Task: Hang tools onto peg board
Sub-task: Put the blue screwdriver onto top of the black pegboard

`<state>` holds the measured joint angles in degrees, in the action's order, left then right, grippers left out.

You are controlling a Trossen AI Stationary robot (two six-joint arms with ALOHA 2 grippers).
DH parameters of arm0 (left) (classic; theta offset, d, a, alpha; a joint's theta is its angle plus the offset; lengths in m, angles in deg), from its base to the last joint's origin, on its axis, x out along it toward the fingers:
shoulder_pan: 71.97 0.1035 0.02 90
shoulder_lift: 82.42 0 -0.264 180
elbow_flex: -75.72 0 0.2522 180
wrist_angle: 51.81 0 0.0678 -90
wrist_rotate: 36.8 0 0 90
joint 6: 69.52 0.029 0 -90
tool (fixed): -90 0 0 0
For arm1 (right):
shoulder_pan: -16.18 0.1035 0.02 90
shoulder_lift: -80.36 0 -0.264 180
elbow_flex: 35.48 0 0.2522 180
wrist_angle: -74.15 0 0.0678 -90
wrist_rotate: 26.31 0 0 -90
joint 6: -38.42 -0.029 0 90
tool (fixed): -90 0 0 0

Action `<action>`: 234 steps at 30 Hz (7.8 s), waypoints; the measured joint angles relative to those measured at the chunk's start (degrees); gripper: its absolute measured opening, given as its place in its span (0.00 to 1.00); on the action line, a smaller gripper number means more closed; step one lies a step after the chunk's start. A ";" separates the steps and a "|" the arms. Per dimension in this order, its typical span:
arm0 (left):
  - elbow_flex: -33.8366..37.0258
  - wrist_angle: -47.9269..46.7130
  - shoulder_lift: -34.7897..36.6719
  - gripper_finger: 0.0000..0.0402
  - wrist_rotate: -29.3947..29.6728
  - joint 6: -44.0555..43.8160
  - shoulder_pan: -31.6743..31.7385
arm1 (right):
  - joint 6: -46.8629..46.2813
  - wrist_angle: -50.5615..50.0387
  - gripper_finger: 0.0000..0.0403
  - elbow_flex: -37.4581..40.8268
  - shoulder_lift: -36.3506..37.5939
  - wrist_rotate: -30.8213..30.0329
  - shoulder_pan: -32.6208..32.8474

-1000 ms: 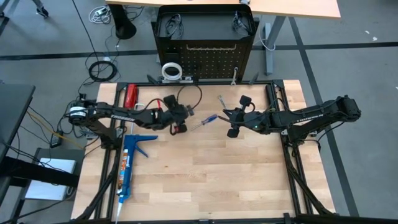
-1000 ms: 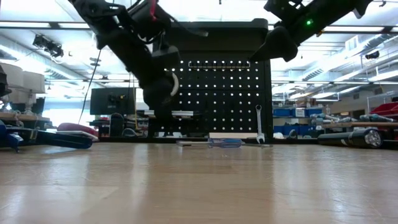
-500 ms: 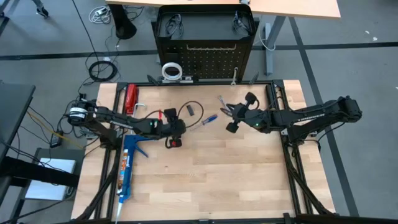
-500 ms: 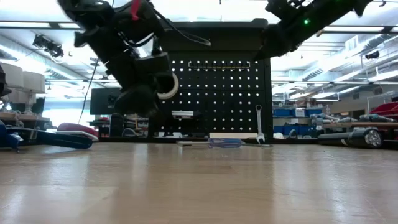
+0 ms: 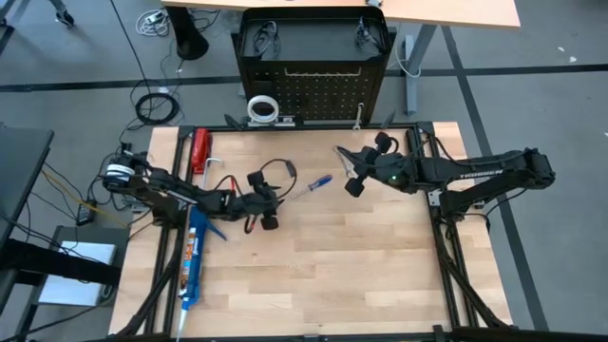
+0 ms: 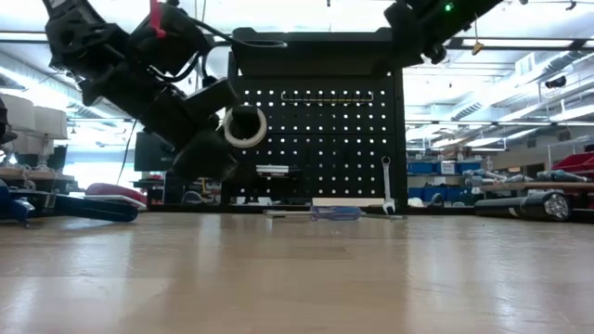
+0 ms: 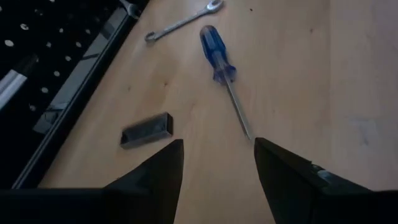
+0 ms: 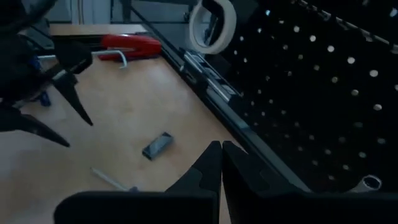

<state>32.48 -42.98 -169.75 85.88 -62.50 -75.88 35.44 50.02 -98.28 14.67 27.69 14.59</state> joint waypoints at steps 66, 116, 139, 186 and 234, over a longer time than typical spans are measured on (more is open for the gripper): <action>0.90 5.07 0.00 0.50 -7.84 -2.85 -4.08 | 25.70 0.37 0.51 -5.67 -39.34 43.81 -21.22; -11.34 19.74 0.44 0.50 21.95 30.82 -8.69 | -36.25 44.58 0.28 -11.66 -10.13 43.33 -26.26; 1.87 54.61 0.44 0.50 12.94 37.64 -8.47 | -19.22 9.80 0.28 -55.43 -26.12 30.86 -25.58; 2.74 54.75 0.44 0.50 10.54 35.63 -8.47 | 16.28 2.59 0.27 -85.36 -48.63 -20.08 -17.17; -13.25 59.12 0.17 0.50 17.33 94.94 -6.58 | -23.17 -79.14 0.27 -71.93 -37.28 14.32 7.84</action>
<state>19.23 16.15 -169.57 103.20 32.44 -82.46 12.27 -29.13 -170.22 -22.61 42.01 22.42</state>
